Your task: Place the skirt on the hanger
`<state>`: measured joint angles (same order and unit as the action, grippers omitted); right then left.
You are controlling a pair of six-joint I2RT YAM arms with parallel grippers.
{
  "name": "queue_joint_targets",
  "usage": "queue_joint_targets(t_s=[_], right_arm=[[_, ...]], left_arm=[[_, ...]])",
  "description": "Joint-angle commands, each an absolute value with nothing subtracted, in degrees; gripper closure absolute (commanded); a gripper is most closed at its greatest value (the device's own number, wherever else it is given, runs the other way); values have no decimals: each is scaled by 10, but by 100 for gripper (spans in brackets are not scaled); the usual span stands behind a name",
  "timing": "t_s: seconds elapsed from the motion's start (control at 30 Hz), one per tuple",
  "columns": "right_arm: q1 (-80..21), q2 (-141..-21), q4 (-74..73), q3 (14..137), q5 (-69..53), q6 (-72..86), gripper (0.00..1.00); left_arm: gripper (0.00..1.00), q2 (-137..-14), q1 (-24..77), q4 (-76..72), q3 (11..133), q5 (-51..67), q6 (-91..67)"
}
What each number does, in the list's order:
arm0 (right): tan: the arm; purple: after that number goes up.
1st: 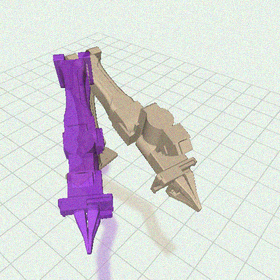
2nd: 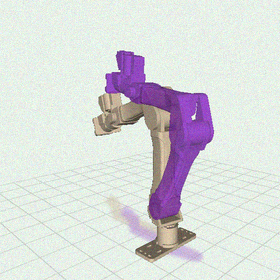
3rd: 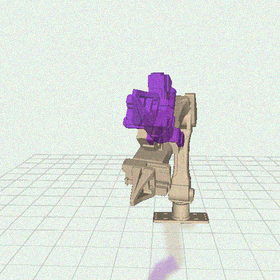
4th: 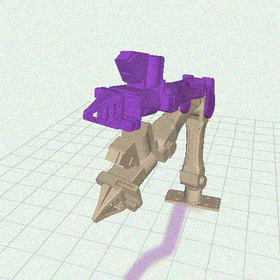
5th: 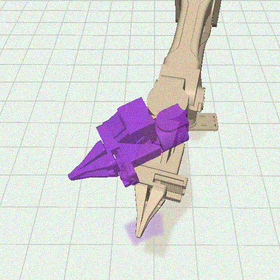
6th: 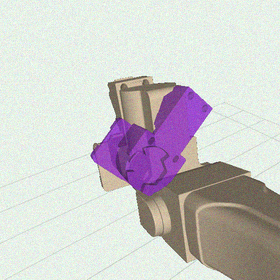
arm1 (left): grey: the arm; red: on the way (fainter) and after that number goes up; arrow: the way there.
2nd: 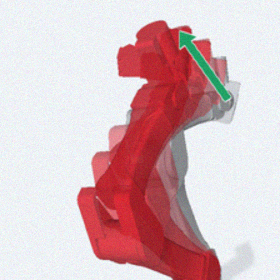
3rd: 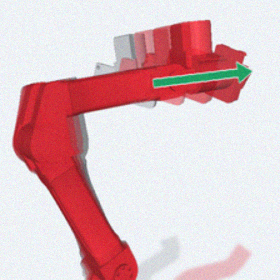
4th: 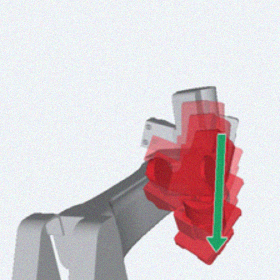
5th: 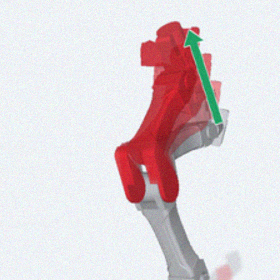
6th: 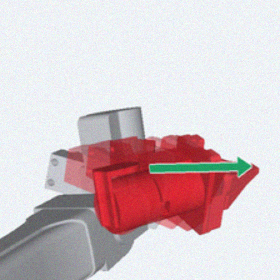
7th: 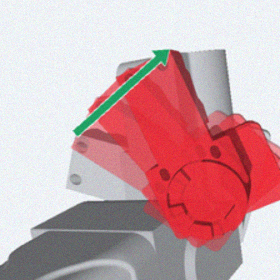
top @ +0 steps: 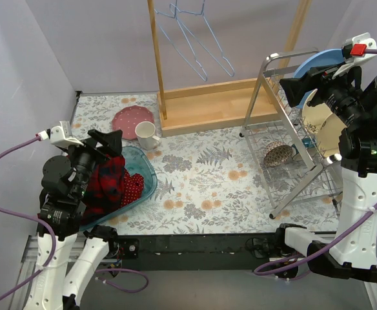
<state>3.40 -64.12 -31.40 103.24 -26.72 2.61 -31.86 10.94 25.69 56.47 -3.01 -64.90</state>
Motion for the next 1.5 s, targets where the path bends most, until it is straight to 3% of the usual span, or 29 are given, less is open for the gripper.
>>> queue_joint_targets(t_s=[0.0, 0.13, 0.33, 0.73, 0.97, 1.2, 1.47], right_arm=[[36, -635, -280, 1037, -285, 20, 1], [36, -629, -262, 1004, -452, -29, 1], [1, -622, -273, 956, -532, -89, 1], [-367, -667, -330, 813, -333, -246, 1], [-389, -669, -290, 711, -355, -273, 1], [-390, -695, -219, 588, -398, -288, 1], [-390, -758, -233, 559, -464, -335, 1]], left_arm=[[2, -308, 106, 286, 587, -25, -662], [2, -293, 106, 312, 587, -36, -687], [2, -286, 106, 360, 586, -55, -715], [3, -342, 106, 480, 601, -177, -784], [18, -384, 106, 561, 599, -304, -861], [19, -458, 106, 608, 576, -375, -910], [41, -479, 106, 577, 542, -368, -903]])
